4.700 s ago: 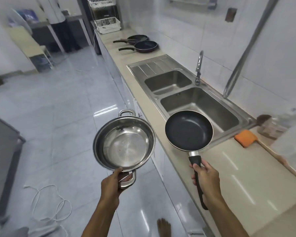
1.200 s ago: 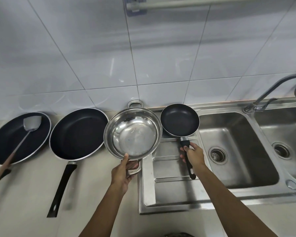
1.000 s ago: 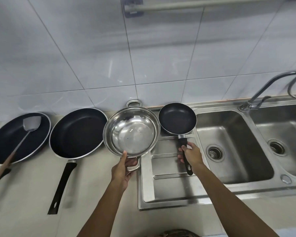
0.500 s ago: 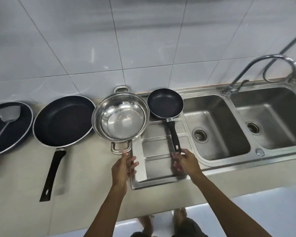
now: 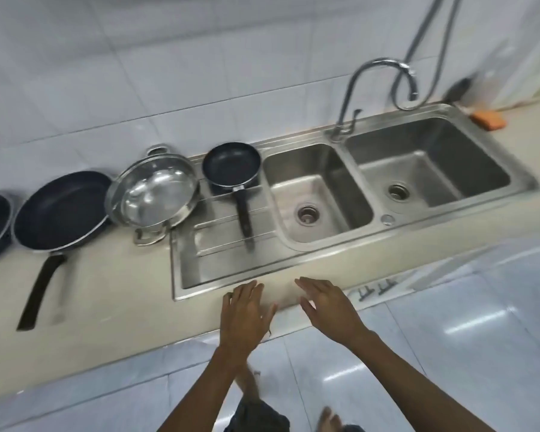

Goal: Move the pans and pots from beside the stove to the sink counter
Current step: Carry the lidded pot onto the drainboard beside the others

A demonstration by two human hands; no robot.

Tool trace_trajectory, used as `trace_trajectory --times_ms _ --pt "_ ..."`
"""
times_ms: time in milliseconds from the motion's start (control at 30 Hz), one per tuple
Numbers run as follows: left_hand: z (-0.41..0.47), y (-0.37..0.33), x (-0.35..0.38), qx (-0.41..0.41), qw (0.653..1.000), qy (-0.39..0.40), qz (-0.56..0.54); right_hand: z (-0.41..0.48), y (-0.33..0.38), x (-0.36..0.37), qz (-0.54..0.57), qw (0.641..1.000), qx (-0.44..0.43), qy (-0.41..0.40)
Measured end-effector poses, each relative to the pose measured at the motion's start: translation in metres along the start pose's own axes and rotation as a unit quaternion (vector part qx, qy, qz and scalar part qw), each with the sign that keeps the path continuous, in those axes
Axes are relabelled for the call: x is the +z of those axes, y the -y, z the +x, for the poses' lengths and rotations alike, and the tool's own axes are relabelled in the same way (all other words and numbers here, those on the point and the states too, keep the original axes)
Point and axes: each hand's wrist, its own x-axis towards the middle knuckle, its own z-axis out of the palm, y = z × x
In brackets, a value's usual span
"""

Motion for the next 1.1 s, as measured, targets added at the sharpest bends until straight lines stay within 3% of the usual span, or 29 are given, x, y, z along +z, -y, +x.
trace_trajectory --times_ms 67,200,500,767,1100 --pt "-0.006 -0.055 0.012 0.057 0.998 0.001 0.005 -0.038 -0.029 -0.022 -0.061 0.997 -0.015 -0.040" --pt "-0.003 -0.171 0.030 0.169 0.986 0.016 -0.006 -0.117 -0.100 -0.074 -0.145 0.983 0.038 -0.103" --pt "0.044 -0.411 0.046 0.361 0.932 0.035 -0.024 -0.249 -0.229 -0.187 -0.194 0.927 0.277 -0.161" --pt "0.107 -0.582 0.083 0.439 0.896 0.054 -0.034 -0.293 -0.351 -0.269 -0.191 0.880 0.391 -0.192" --pt "0.224 -0.798 0.142 0.487 0.870 0.073 -0.040 -0.293 -0.539 -0.396 -0.190 0.854 0.443 -0.196"
